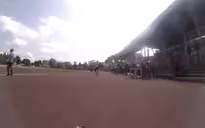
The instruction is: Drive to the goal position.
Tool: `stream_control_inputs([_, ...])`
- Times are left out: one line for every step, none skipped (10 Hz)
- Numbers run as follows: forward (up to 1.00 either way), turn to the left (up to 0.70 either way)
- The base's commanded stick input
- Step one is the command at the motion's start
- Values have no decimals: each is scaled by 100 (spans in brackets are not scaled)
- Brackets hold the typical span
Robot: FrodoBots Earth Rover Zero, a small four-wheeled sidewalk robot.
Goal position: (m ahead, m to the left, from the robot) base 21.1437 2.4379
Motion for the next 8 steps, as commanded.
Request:
stream_control_inputs([70, 0])
stream_control_inputs([70, 0])
stream_control_inputs([70, 0])
stream_control_inputs([70, 0])
stream_control_inputs([70, 0])
stream_control_inputs([70, 0])
stream_control_inputs([70, 0])
stream_control_inputs([70, 0])
